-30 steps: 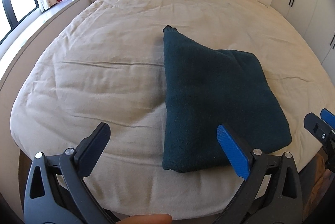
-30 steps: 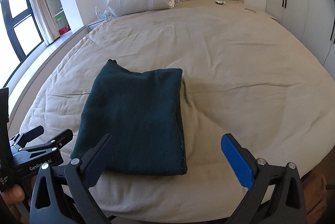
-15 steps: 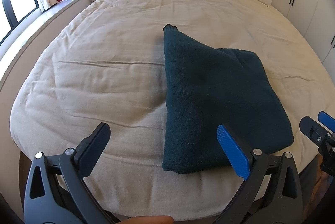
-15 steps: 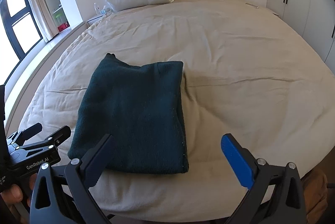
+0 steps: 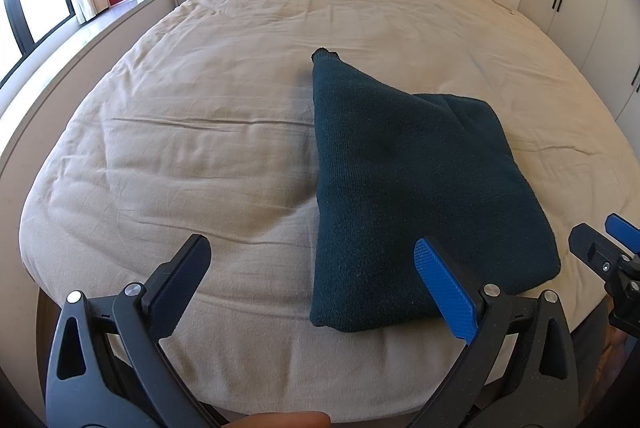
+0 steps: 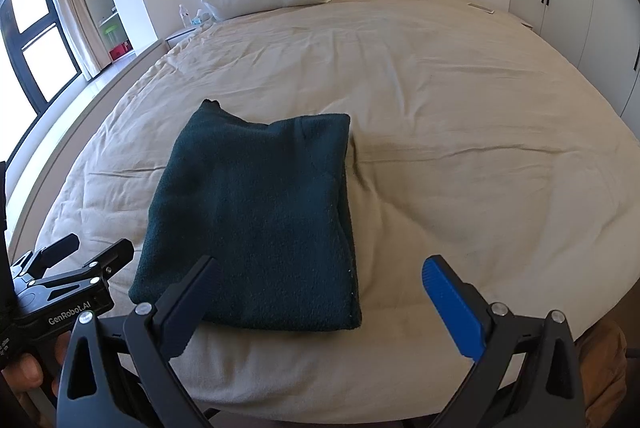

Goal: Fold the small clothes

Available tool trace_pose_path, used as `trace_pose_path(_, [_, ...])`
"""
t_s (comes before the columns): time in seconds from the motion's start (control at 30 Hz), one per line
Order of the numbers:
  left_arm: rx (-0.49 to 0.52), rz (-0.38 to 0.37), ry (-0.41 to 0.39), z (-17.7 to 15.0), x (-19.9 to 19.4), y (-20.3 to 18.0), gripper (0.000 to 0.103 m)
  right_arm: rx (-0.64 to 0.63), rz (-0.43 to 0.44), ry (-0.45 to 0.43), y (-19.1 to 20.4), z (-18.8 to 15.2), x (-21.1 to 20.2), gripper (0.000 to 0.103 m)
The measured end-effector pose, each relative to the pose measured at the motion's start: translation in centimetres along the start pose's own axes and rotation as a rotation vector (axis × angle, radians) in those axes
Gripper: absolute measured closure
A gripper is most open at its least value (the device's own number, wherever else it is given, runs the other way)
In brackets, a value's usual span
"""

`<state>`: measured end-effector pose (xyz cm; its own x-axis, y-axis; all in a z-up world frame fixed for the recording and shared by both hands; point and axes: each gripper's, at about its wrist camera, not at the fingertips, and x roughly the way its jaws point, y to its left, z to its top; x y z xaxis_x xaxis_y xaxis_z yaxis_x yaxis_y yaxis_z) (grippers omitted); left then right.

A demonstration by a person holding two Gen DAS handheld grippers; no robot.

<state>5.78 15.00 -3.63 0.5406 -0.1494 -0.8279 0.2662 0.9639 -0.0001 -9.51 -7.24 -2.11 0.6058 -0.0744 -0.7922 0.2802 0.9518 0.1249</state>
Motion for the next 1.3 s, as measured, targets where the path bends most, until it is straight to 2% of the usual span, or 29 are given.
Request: trace_pose_path(1.3, [-0.003, 0.001, 0.000, -0.04, 0.08, -0.06, 0.000, 0.007, -0.008, 0.011, -0.03, -0.62, 0.42, 0.000])
